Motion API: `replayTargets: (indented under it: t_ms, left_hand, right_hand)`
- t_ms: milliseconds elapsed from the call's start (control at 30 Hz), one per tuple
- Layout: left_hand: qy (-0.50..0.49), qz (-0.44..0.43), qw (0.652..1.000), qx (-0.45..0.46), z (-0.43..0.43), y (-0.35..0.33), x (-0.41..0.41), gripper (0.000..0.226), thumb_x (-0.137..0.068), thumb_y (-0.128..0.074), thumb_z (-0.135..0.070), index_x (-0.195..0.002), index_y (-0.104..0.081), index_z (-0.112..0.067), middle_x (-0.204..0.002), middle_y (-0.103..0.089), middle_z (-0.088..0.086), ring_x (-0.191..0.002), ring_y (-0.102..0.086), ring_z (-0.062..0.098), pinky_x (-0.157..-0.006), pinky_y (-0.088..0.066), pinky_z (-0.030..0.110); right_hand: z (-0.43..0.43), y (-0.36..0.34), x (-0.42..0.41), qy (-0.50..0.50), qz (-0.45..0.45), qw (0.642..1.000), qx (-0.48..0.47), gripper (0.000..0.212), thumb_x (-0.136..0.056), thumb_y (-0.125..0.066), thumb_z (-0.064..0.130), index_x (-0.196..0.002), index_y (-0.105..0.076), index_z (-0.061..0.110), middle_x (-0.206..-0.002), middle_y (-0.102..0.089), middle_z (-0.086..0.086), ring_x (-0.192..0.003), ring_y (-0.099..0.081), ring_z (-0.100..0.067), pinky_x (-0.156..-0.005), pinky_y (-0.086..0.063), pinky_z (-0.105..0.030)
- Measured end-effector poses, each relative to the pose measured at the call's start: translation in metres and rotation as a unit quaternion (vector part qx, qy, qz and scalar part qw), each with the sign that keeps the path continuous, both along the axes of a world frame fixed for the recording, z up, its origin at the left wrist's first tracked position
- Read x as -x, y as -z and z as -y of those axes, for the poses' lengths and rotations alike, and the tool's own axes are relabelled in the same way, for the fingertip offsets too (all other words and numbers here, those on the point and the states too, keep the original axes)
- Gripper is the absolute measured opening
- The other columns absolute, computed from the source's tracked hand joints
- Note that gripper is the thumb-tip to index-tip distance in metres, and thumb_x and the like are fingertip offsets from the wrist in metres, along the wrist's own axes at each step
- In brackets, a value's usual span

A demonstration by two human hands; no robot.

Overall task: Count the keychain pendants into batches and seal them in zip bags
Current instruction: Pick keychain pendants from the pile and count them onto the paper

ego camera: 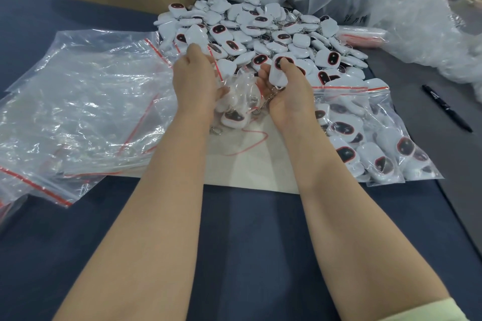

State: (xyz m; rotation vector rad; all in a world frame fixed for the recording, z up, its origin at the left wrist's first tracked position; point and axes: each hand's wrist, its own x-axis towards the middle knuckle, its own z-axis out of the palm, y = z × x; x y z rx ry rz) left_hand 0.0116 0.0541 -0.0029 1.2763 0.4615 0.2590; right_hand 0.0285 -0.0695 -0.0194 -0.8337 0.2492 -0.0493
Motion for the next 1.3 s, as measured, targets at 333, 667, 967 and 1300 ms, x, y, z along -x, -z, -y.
replayTargets:
  t_ms: [333, 667, 967, 1300]
  left_hand:
    - [0.067, 0.019, 0.996, 0.054, 0.001, -0.005, 0.005, 0.053, -0.101, -0.023, -0.046, -0.086, -0.062, -0.014, -0.097, -0.069, 0.0, -0.094, -0.065, 0.013, -0.07, -0.045, 0.027]
    - [-0.032, 0.097, 0.995, 0.017, 0.002, -0.012, 0.008, 0.034, -0.1, -0.034, -0.025, -0.082, -0.059, -0.012, -0.09, -0.069, 0.003, -0.075, -0.065, 0.011, -0.069, -0.049, 0.025]
    - [-0.026, 0.134, 0.984, -0.111, 0.004, -0.006, 0.009, 0.019, -0.093, -0.044, -0.012, -0.079, -0.053, -0.021, -0.085, -0.067, 0.0, -0.078, -0.065, 0.011, -0.071, -0.05, 0.023]
    - [0.097, 0.133, 0.935, -0.313, 0.021, 0.009, 0.009, 0.031, -0.088, -0.062, -0.028, -0.116, -0.056, -0.015, -0.111, -0.059, -0.008, -0.104, -0.054, 0.005, -0.085, -0.037, 0.012]
  right_hand:
    - [-0.001, -0.001, 0.0, 0.001, -0.003, 1.0, 0.012, 0.007, -0.096, -0.052, 0.008, -0.093, -0.055, 0.003, -0.077, -0.065, -0.013, -0.065, -0.062, -0.02, -0.061, -0.055, -0.026]
    - [-0.001, -0.001, 0.0, 0.004, -0.008, 1.0, 0.004, 0.008, -0.096, -0.053, 0.008, -0.089, -0.055, 0.006, -0.074, -0.065, -0.013, -0.062, -0.062, -0.018, -0.055, -0.053, -0.024]
    - [0.0, 0.001, 0.002, 0.001, 0.014, 0.997, 0.079, 0.01, -0.095, -0.056, 0.008, -0.085, -0.054, 0.009, -0.077, -0.064, -0.009, -0.063, -0.057, -0.014, -0.064, -0.049, -0.025]
    - [-0.002, 0.003, -0.003, 0.01, -0.004, 0.998, 0.056, 0.005, -0.095, -0.053, 0.008, -0.098, -0.055, 0.004, -0.077, -0.064, -0.01, -0.064, -0.057, -0.018, -0.065, -0.051, -0.029]
